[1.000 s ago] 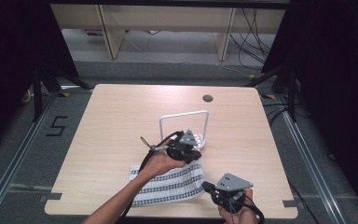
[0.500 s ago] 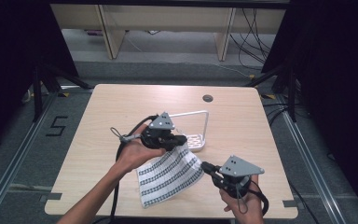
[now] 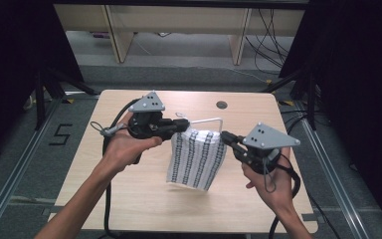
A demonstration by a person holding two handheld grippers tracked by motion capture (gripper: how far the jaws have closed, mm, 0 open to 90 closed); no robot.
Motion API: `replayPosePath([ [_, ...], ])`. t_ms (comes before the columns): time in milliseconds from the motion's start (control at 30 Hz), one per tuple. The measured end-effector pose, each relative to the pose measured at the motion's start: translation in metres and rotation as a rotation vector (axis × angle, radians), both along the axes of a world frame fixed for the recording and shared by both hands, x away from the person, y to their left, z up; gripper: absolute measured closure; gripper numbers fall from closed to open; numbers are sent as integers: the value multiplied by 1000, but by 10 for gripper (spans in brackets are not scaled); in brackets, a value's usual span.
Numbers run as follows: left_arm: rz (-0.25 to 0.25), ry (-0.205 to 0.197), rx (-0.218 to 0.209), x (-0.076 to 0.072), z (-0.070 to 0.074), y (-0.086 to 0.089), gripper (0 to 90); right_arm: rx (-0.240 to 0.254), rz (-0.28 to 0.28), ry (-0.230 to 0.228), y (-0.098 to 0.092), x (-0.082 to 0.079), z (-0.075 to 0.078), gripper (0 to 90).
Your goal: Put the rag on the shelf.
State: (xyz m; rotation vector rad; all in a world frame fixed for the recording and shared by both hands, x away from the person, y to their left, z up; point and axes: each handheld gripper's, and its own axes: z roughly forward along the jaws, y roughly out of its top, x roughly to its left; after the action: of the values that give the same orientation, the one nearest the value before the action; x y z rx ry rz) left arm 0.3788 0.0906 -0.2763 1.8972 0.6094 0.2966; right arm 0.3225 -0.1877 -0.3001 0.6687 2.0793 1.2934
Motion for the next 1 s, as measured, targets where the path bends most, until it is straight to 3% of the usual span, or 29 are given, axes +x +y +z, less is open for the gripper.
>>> replayPosePath([
  [233,42,15,-81,12,9,-2,858,-10,-39,-30,-4,24,25,888],
  [767,126,7,-157,38,33,3,858,1,-70,-60,4,68,55,887],
  [1000,180,0,-169,55,35,5,858,9,-77,-45,11,92,64,888],
])
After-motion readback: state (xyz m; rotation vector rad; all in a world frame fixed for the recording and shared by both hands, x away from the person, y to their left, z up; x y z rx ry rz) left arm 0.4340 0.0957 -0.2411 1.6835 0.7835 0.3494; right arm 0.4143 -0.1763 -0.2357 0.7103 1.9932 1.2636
